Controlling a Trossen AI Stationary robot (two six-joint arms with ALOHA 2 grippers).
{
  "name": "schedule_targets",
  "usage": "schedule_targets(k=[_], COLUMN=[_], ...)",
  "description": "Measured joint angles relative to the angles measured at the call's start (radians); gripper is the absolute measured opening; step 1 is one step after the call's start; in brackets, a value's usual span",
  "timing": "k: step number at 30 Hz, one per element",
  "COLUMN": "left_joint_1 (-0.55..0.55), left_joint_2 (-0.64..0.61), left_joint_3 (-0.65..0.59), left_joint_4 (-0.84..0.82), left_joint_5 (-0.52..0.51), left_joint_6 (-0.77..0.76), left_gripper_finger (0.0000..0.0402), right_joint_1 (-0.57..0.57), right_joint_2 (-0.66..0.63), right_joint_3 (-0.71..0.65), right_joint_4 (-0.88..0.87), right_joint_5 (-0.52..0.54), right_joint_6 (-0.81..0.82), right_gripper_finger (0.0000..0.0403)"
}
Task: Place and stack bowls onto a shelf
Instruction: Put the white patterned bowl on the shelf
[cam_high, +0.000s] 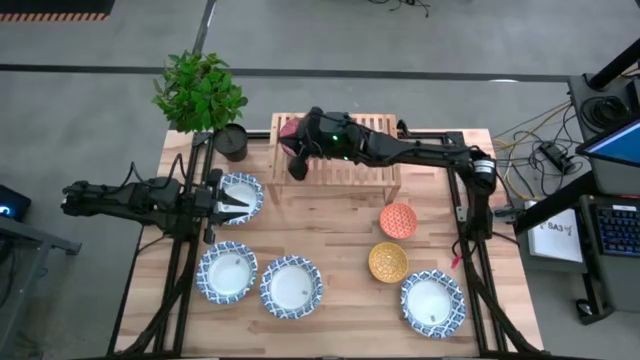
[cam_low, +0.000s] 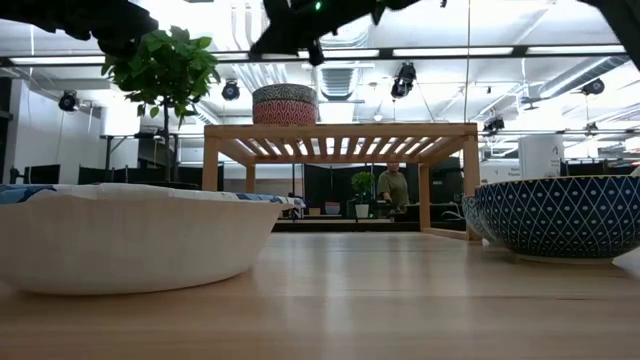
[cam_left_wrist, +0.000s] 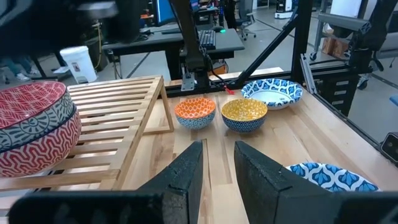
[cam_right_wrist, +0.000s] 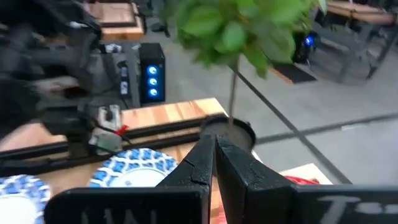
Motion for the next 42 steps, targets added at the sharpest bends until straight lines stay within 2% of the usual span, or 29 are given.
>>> schedule_targets(k=[5,11,13,19,26,31,35,42], left_joint_1=[0.000,0.000,0.000,0.000,0.000,0.000,0.000,-0.001], left_joint_2=[0.005,0.030,0.046,0.130,0.300,0.441,0.534,0.671], left_joint_3=[0.000,0.000,0.000,0.000,0.000,0.000,0.010,0.132], left_joint_4=[0.000,-0.032,-0.055,-0.169,-0.319,-0.322,-0.350,-0.446], left_joint_5=[-0.019,-0.248,-0.283,-0.275,-0.134,-0.022,-0.019,-0.047], left_joint_6=[-0.018,-0.114,-0.179,-0.491,-0.788,-0.805,-0.805,-0.715], left_gripper_finger=[0.0075,0.0074,0.0074,0.0071,0.0068,0.0068,0.0068,0.0068], right_joint_1=[0.059,0.146,0.181,0.288,0.368,0.390,0.391,0.391], right_joint_2=[-0.114,-0.317,-0.387,-0.585,-0.724,-0.764,-0.770,-0.760], right_joint_3=[-0.116,-0.349,-0.428,-0.630,-0.799,-0.873,-0.902,-0.908], right_joint_4=[-0.002,0.012,0.019,0.026,0.082,0.104,0.105,0.096], right_joint_5=[0.069,0.099,0.122,0.171,0.181,0.182,0.182,0.181], right_joint_6=[-0.036,0.001,0.010,0.021,0.021,0.028,0.041,0.027], right_gripper_finger=[0.0008,0.0008,0.0008,0.0008,0.0008,0.0008,0.0008,0.0008])
